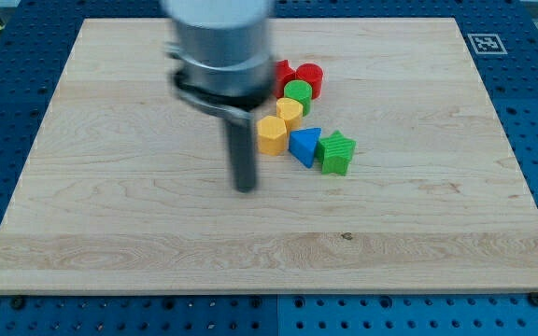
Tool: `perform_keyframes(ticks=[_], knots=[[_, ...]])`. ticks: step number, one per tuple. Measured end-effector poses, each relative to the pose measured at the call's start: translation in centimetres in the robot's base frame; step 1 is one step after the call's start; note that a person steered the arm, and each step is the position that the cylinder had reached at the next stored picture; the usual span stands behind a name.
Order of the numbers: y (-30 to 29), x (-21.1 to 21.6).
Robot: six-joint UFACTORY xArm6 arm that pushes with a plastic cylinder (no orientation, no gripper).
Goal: Move the blue triangle towards the bottom center of the board
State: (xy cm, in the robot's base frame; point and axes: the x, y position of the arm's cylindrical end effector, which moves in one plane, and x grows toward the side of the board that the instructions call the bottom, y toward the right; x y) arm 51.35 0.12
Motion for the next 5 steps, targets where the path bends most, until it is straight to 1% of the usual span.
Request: perform_keyframes(ticks=[1,2,3,5], knots=[[12.6,0.4],[20.9,-3.0],[20.7,-6.9],[9.9,-7.1]])
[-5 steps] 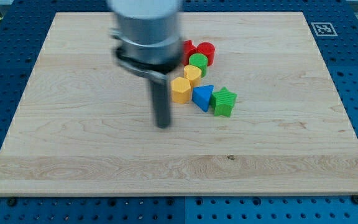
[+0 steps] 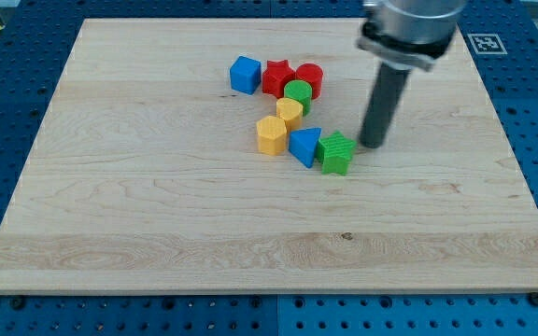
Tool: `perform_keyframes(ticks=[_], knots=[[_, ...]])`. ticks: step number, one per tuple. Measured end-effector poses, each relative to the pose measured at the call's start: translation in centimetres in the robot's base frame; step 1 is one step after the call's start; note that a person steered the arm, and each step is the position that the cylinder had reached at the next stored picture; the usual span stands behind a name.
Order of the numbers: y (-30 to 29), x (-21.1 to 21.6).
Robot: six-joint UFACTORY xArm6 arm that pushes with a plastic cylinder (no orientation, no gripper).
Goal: Move the blue triangle towards the bottom center of the board
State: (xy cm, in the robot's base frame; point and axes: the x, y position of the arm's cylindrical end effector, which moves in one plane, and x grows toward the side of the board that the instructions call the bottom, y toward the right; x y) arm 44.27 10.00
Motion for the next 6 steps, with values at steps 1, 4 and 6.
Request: perform_keyframes(ticks=[1,4,6], knots=[[-5.0,0.0],[-11.4,4.6],[-17.3,6.8]])
